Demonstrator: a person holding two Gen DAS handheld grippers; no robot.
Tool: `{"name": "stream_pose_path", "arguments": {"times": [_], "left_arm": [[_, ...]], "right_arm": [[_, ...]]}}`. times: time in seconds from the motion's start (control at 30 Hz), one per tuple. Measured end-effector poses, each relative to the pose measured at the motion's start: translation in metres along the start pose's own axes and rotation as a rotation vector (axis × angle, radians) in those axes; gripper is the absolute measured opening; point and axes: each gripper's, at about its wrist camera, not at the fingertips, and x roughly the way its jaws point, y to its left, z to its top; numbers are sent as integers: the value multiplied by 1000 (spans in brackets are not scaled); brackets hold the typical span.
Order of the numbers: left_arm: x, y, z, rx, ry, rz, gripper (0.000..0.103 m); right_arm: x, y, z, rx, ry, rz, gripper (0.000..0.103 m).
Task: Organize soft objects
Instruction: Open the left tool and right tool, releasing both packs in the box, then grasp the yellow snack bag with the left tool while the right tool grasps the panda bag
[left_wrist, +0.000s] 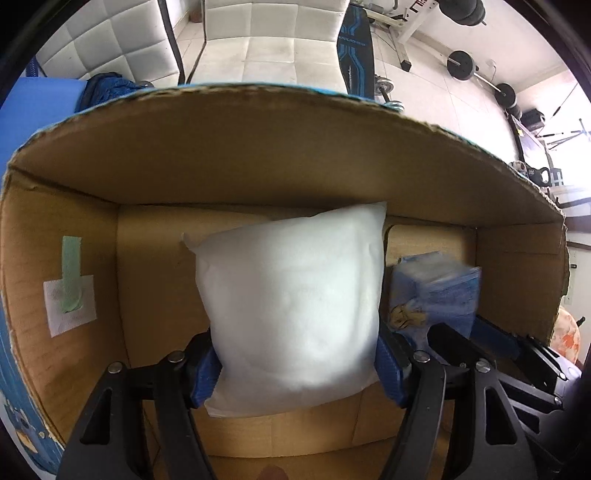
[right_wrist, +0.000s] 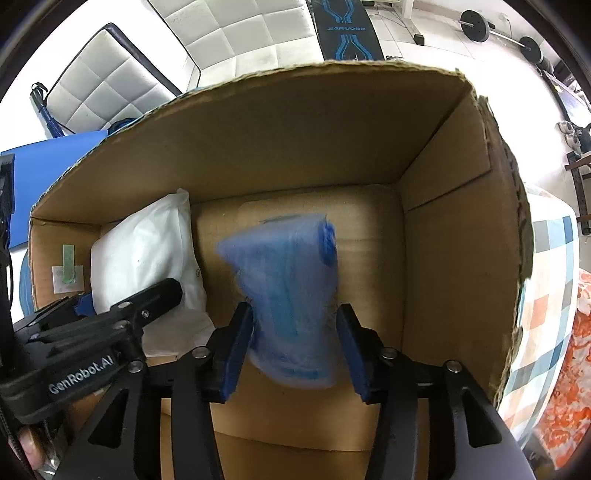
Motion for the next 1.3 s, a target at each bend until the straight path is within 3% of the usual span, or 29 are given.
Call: {"name": "stream_pose_path", "arguments": {"times": [0.13,0.37,0.43,0.47,0.5,0.53,0.67,0.77,1.3], "left_arm": [[-7,1,-3,2,-5,8,72],[-22,3,-12,34,-34,44,89],[-28,6,-17,39,-46,49,101],[-32,8,-19,40,-52,44,102],[-36,11,-23,41,-59,40,102],[-40,13,-27,43,-66,40,102],[-56,18,-48,52,-101,55,103],[-69,22,-67,54,-140,54,103],[-167,3,-158,112,-338,57,103]], "right_arm": [[-3,0,-5,10,2,5,54],[-21,-1,-14,1,-6,-1,57],[-27,-2,-19,-14,-7,-7,66],[-30,0,-22,-26,-9,-12,71],[-32,3,-26,-39,-10,-22,85],[-34,5,-31,-51,-15,-34,92],[-42,15,-49,-84,-27,-67,92],[-50,19,-65,-82,-43,-86,103],[-142,27,-152,-39,-220,-93,103]]}}
